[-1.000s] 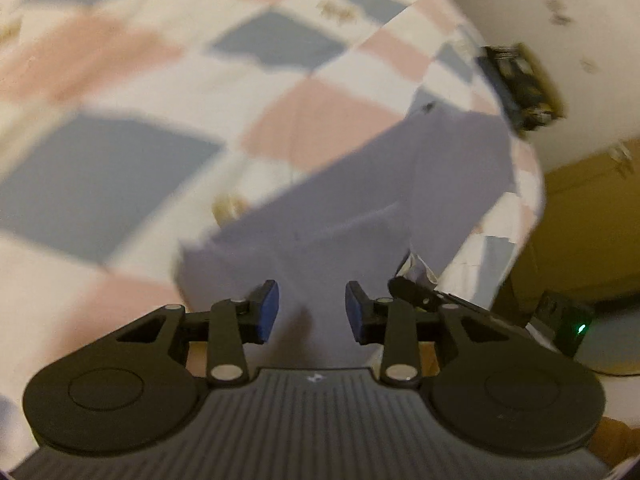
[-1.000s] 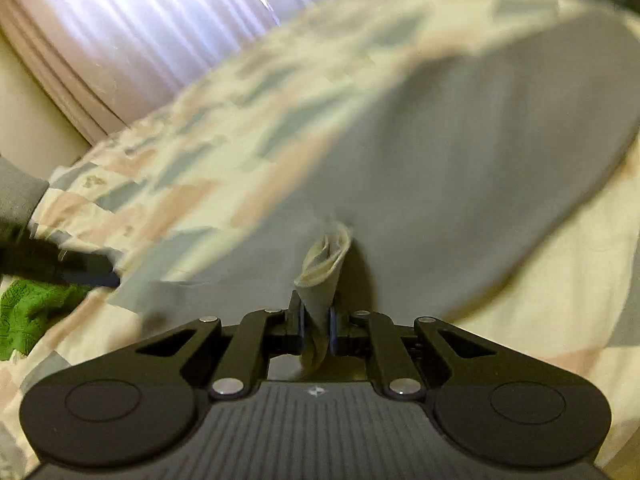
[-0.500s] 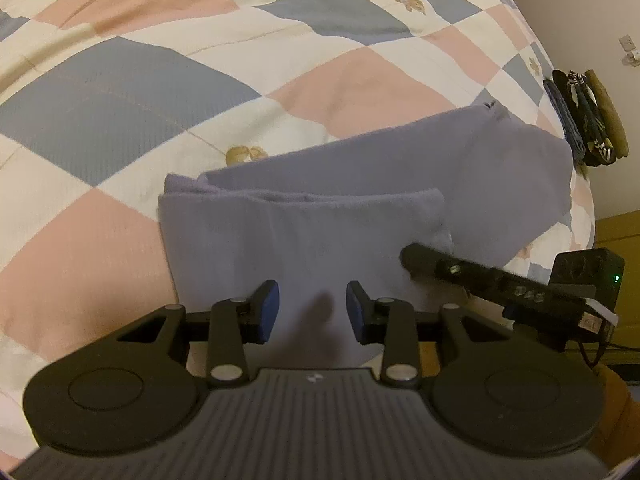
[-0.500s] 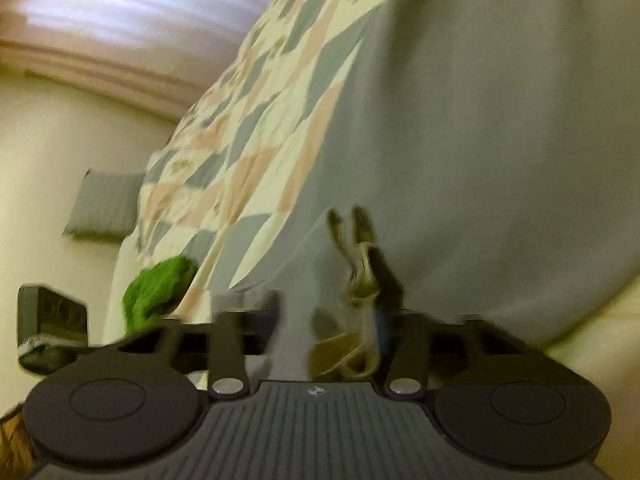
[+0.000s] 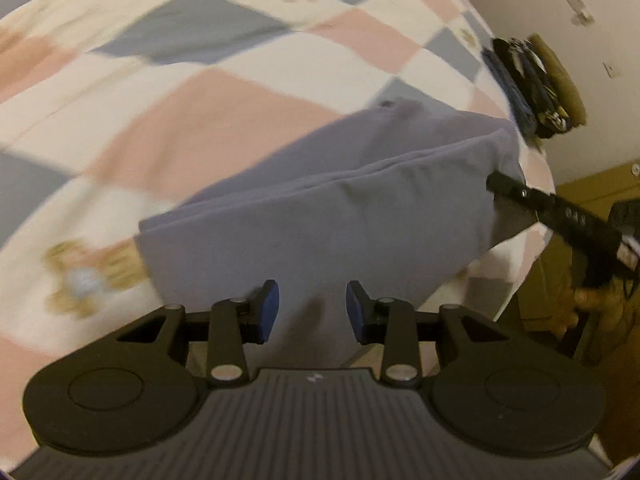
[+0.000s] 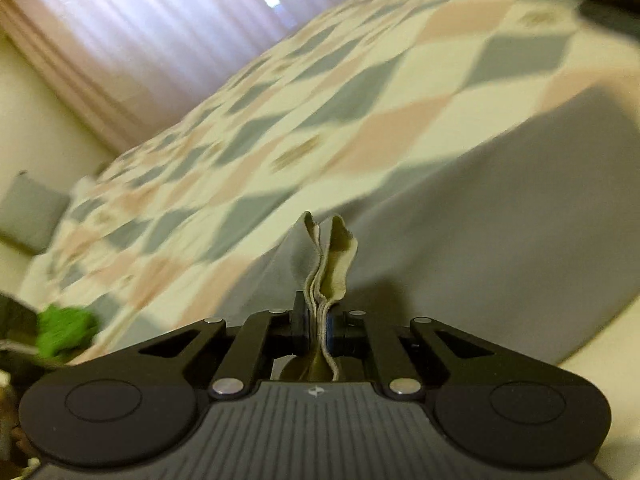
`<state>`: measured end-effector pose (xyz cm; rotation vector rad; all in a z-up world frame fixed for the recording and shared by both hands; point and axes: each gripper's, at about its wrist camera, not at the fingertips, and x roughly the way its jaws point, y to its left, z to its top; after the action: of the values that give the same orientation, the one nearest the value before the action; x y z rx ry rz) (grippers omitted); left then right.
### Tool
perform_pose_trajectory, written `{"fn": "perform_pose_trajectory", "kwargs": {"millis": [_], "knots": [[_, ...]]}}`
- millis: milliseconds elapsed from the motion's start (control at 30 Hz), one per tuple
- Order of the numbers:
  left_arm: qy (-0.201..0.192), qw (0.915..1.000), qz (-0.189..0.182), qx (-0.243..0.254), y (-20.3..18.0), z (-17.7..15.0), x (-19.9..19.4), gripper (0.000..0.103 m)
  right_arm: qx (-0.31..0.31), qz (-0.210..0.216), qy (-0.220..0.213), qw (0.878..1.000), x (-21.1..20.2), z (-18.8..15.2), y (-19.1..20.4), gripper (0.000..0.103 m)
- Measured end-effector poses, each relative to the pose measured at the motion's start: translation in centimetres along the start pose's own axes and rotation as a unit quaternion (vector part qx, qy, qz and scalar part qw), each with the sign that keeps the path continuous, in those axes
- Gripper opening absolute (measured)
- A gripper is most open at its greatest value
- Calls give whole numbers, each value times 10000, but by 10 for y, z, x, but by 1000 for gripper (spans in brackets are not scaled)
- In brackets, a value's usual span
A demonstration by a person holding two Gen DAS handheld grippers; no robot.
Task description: Fold clothes
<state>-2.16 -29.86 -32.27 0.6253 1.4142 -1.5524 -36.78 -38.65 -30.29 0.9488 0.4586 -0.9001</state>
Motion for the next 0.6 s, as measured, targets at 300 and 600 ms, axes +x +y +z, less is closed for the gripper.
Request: {"fn": "perform_pose_trajectory", "kwargs": {"millis": [300, 600], "knots": [[-186, 9988, 395, -224, -67, 8, 58, 31, -245, -211, 103, 9994, -14, 61, -115, 6], [-340, 9952, 820, -407, -94, 14, 72, 31, -245, -76, -48, 9997, -18, 92, -164, 6]]}}
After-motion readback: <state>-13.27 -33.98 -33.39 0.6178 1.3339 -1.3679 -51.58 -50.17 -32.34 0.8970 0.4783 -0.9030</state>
